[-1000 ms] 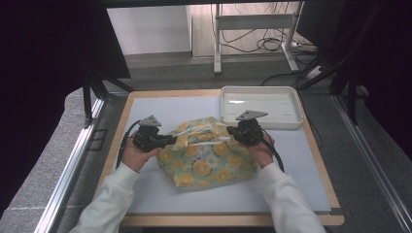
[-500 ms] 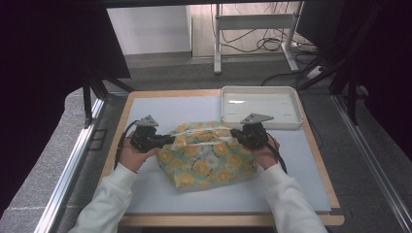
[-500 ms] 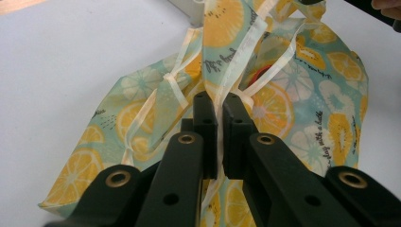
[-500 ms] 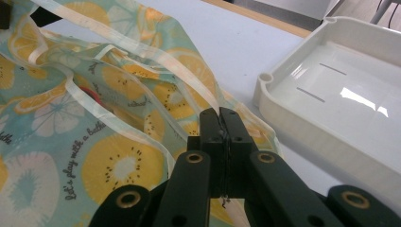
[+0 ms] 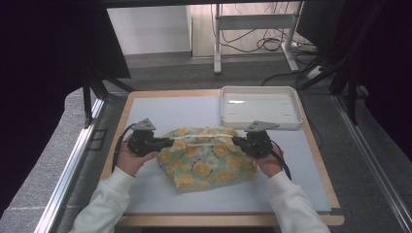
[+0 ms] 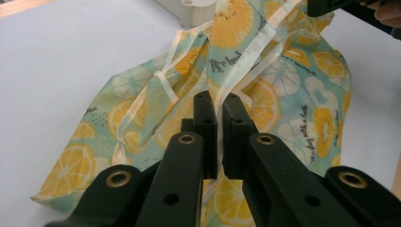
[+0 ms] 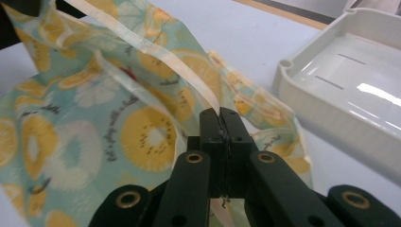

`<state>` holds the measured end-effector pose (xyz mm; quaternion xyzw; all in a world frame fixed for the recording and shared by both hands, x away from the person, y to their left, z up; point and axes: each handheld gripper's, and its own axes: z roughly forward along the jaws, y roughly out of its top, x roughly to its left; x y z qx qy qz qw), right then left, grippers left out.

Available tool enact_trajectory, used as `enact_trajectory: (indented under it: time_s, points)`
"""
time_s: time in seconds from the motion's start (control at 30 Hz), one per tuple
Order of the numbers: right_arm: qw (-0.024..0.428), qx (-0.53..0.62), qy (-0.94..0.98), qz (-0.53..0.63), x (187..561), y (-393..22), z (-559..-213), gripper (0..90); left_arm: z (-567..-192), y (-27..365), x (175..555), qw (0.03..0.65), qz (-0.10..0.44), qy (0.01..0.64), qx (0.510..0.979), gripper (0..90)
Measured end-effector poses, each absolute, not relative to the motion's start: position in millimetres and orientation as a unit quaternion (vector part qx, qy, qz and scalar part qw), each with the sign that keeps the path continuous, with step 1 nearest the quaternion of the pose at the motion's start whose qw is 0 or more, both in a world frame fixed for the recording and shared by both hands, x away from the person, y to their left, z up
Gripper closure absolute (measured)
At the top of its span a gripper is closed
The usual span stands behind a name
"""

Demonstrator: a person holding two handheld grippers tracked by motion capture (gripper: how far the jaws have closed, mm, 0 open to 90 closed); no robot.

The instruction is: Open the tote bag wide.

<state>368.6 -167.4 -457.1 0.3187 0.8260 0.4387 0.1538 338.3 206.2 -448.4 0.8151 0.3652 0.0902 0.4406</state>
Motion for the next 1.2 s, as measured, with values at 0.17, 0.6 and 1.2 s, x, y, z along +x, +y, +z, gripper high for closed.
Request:
enact_trajectory:
  time_s: [0.17,0.6,1.2]
  points:
    - [0.139,0.314,0.824,0.451,358,-170,-458,88.3,-448,204,333,0.447,0.085,0.352,0.818,87.7]
    - [0.104,0.296,0.832,0.458,335,-171,-470,88.2,-459,202,326,0.443,0.067,0.343,0.826,87.7]
    - [0.068,0.303,0.840,0.445,322,-175,-490,88.0,-479,201,319,0.428,0.043,0.348,0.833,87.6]
